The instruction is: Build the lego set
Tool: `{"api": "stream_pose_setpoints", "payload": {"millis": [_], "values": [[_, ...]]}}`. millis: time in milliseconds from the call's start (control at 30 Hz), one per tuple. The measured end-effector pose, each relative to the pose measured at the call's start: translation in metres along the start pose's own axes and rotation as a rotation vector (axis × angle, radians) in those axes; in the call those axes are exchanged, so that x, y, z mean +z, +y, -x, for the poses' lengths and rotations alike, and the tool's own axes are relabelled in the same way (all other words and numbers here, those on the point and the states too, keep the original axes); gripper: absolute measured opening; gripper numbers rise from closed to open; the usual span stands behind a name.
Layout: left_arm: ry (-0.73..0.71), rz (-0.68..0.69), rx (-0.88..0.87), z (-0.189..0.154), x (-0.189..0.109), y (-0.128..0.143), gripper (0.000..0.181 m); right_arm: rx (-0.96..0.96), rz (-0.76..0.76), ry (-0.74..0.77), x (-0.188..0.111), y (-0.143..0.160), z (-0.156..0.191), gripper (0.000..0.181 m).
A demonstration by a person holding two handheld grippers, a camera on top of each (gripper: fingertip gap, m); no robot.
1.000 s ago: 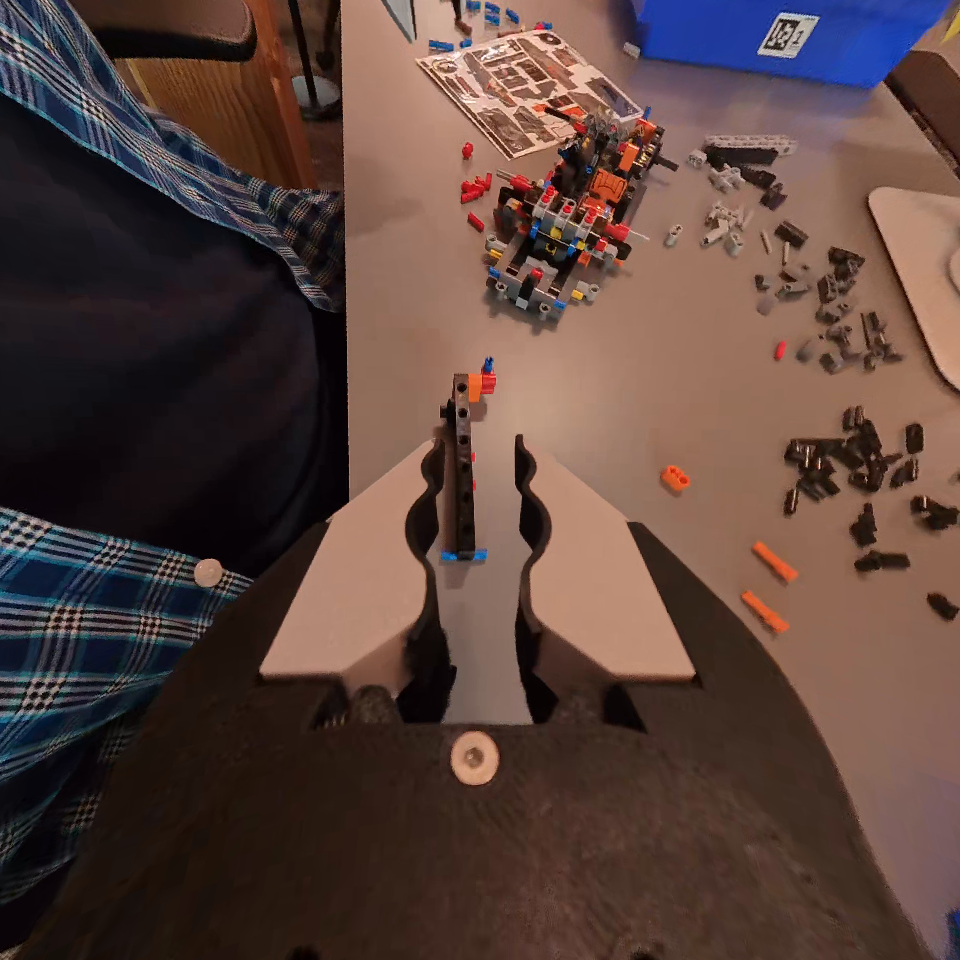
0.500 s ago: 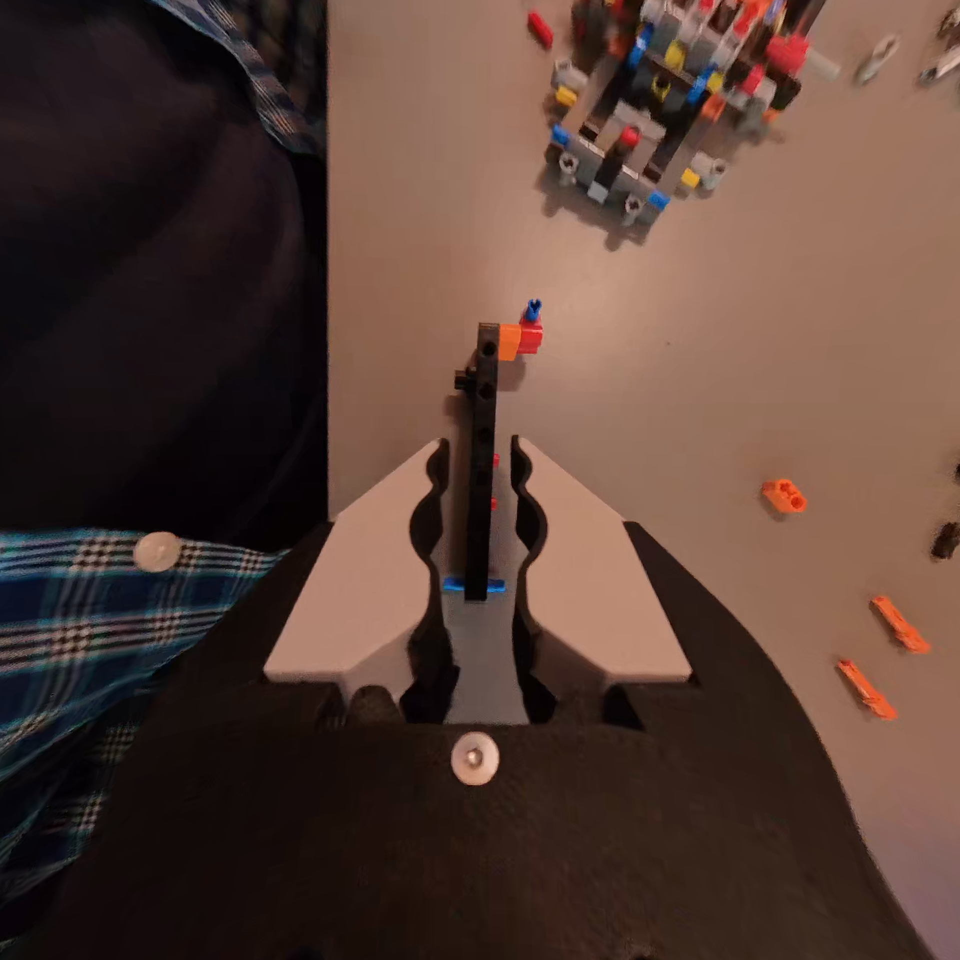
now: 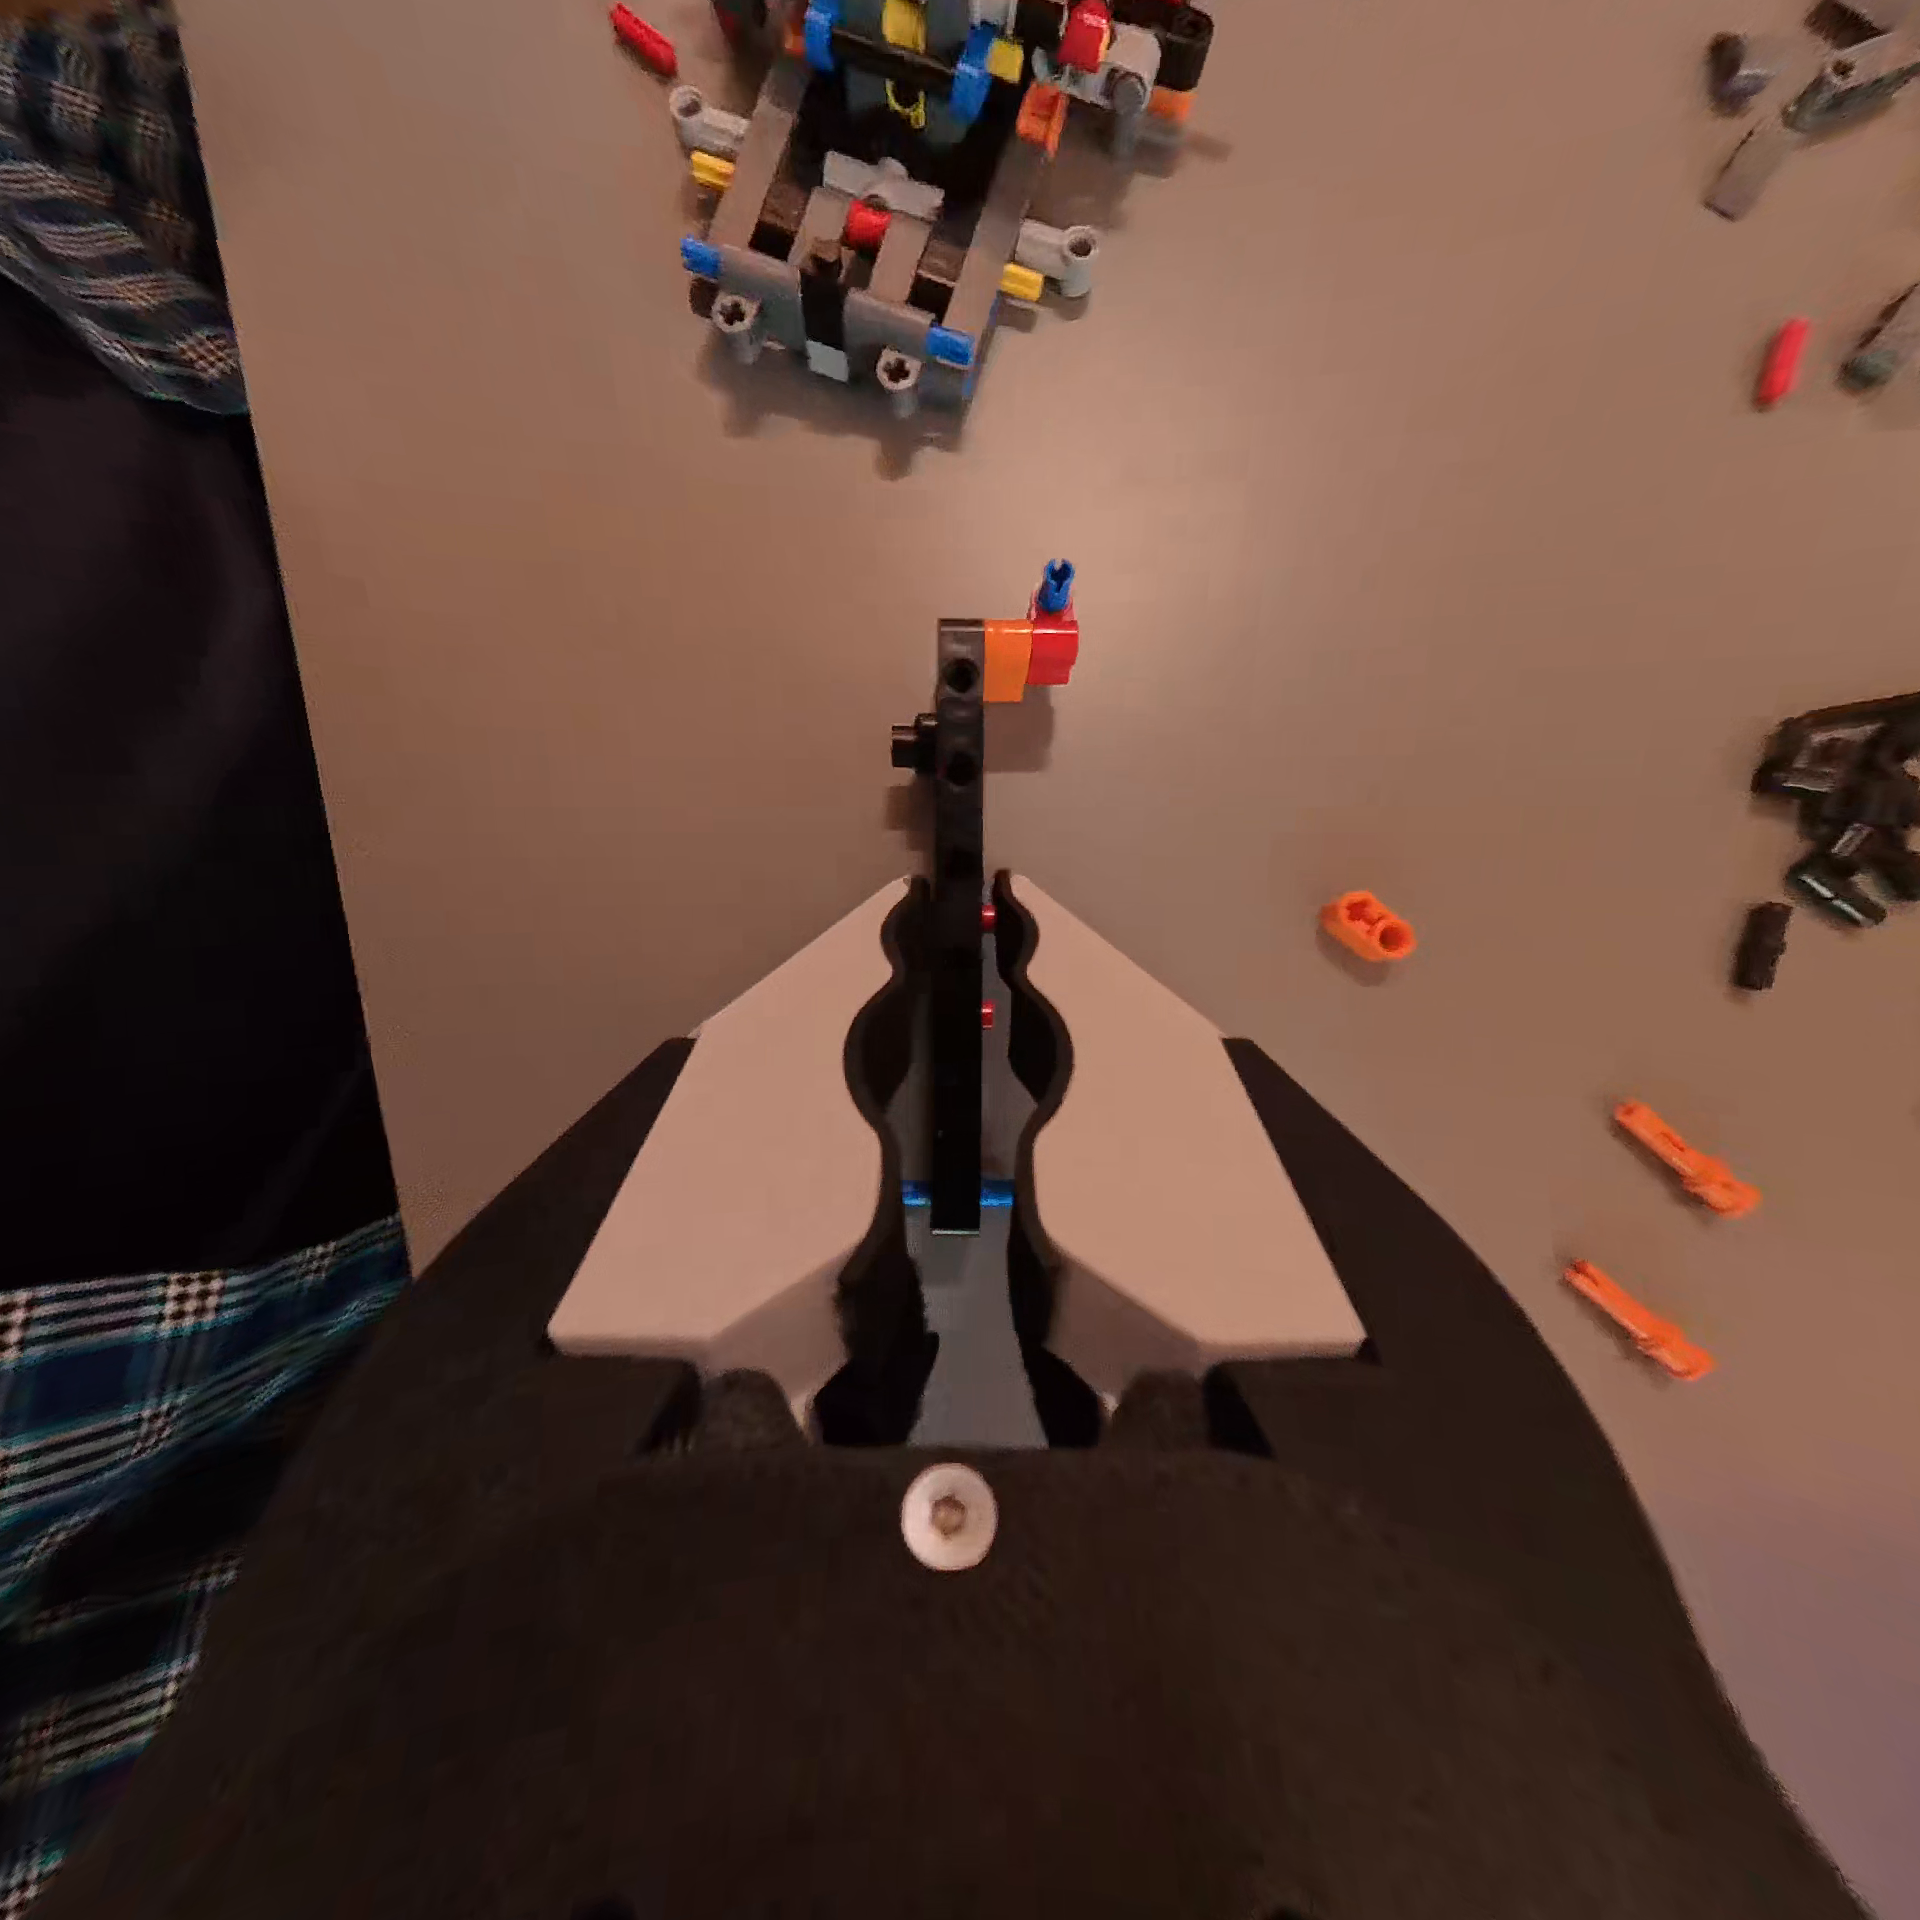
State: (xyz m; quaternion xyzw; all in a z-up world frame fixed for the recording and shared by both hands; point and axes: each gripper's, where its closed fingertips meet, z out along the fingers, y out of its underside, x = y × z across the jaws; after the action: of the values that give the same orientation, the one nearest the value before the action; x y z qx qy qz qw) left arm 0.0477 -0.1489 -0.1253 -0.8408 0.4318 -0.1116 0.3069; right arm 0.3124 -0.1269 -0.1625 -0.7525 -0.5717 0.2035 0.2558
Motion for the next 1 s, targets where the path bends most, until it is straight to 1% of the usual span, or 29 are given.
{"api": "stream_pose_setpoints", "payload": {"millis": [67, 167, 200, 233, 267, 300, 400, 467, 533, 633, 667, 733, 800, 900, 1000], "values": [[0.005, -0.018, -0.002, -0.001, 0.0, -0.003, 0.025, -0.005, 0.021, -0.018, -0.003, 0.0, 0.0, 0.032], [0.024, -0.057, -0.007, -0.004, 0.0, -0.008, 0.026, 0.016, -0.02, -0.039, -0.02, -0.008, -0.009, 0.037], [0.028, -0.07, -0.007, -0.005, 0.001, -0.01, 0.026, 0.034, -0.042, -0.024, -0.027, -0.013, -0.018, 0.038], [0.032, -0.079, -0.008, -0.005, 0.001, -0.012, 0.026, 0.049, -0.047, 0.016, -0.033, -0.015, -0.031, 0.032], [0.033, -0.085, -0.008, -0.005, 0.002, -0.013, 0.026, 0.07, -0.052, 0.074, -0.038, -0.017, -0.049, 0.022], [0.032, -0.096, -0.006, -0.004, 0.003, -0.015, 0.026, 0.093, -0.06, 0.114, -0.042, -0.019, -0.065, 0.018], [0.041, -0.132, -0.007, -0.003, 0.002, -0.021, 0.026, 0.122, 0.002, 0.198, -0.042, -0.012, -0.107, 0.01], [0.055, -0.15, -0.007, -0.004, 0.001, -0.025, 0.026, 0.139, 0.028, 0.222, -0.037, -0.009, -0.127, 0.011], [0.064, -0.168, -0.008, -0.004, 0.0, -0.028, 0.026, 0.177, 0.066, 0.221, -0.026, 0.0, -0.141, 0.013], [0.077, -0.186, -0.011, -0.005, -0.001, -0.031, 0.025, 0.202, 0.097, 0.211, -0.012, 0.009, -0.148, 0.013], [0.08, -0.193, -0.009, -0.005, -0.001, -0.032, 0.025, 0.203, 0.095, 0.213, -0.01, 0.009, -0.149, 0.009], [0.091, -0.2, -0.007, -0.006, -0.001, -0.035, 0.025, 0.217, 0.083, 0.199, -0.008, 0.008, -0.149, 0.004], [0.1, -0.213, 0.011, -0.007, -0.001, -0.042, 0.025, 0.209, 0.082, 0.195, -0.008, 0.008, -0.15, 0.003], [0.112, -0.243, 0.056, -0.014, -0.001, -0.065, 0.025, 0.21, 0.064, 0.201, -0.013, 0.009, -0.15, 0.002], [0.182, -0.326, 0.097, -0.036, 0.005, -0.104, 0.031, 0.187, -0.019, 0.176, -0.028, -0.004, -0.137, 0.002]]}}
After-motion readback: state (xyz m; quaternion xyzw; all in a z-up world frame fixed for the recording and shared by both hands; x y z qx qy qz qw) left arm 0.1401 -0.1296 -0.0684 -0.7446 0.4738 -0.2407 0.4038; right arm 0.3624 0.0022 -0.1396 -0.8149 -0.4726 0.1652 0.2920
